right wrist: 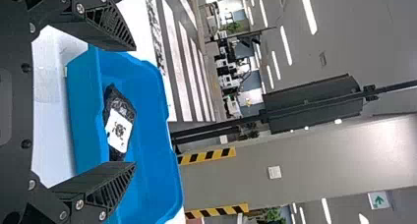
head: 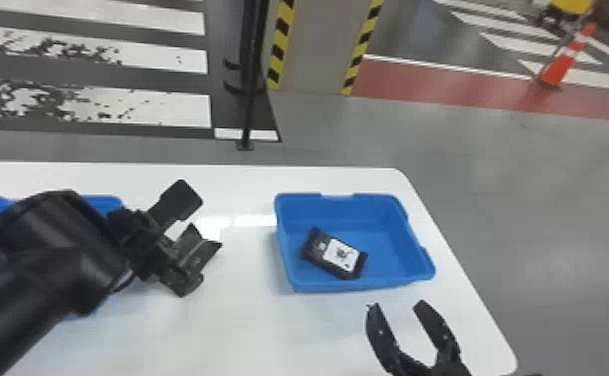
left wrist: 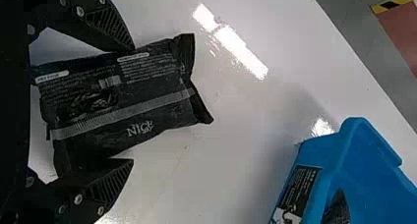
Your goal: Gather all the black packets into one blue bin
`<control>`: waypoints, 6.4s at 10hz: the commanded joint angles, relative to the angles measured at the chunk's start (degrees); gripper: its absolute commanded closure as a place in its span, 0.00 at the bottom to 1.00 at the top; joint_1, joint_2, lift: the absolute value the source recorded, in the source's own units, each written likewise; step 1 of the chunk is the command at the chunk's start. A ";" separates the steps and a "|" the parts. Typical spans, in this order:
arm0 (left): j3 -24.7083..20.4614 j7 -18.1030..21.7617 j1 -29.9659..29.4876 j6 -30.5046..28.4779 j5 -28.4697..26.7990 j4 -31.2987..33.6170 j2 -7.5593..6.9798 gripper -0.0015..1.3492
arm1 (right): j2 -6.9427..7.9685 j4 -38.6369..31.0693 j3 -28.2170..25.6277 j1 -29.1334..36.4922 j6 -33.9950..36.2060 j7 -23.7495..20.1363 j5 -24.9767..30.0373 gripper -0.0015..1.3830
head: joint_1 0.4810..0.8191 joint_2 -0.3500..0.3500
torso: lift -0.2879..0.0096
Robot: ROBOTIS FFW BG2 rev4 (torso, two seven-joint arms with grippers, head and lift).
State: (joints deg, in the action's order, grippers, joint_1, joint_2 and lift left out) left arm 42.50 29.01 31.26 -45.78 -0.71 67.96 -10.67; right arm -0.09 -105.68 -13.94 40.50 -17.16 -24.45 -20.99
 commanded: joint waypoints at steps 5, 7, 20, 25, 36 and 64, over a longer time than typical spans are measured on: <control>-0.79 -1.33 -2.42 9.08 -1.23 0.03 -0.14 0.89 | 0.14 0.01 0.00 0.42 0.00 0.02 -0.61 0.15 | 0.63 0.00 | 0.60; -3.76 -0.62 -3.83 16.26 -2.37 0.59 -0.49 0.89 | 0.14 -0.13 -0.11 0.70 0.00 -0.07 -0.95 0.15 | 0.63 0.01 | 0.60; -53.81 3.60 -42.50 21.88 -9.23 42.22 -2.07 0.11 | 0.14 -3.79 0.00 2.25 0.00 0.02 2.02 0.14 | 0.63 0.48 | 0.60; -57.24 -0.27 -62.05 50.15 11.91 48.27 0.92 0.16 | -1.23 -9.84 0.57 -2.39 7.73 0.02 11.84 0.13 | 0.63 0.52 | 0.60; -55.52 -4.58 -87.22 60.13 24.82 63.31 4.96 0.16 | -7.82 -5.20 -0.68 -29.11 49.08 -15.45 35.72 0.12 | 0.63 0.37 | 0.60; -38.50 1.84 -58.25 38.90 41.73 52.63 -3.74 0.16 | -11.69 -21.23 20.91 -28.55 50.91 -15.10 32.53 0.92 | 0.63 0.47 | 0.60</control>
State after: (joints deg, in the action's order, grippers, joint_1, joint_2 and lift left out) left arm 3.33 30.85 -28.42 -5.97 40.59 121.46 -14.36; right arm -11.73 -125.63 5.87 11.59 33.64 -39.55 11.58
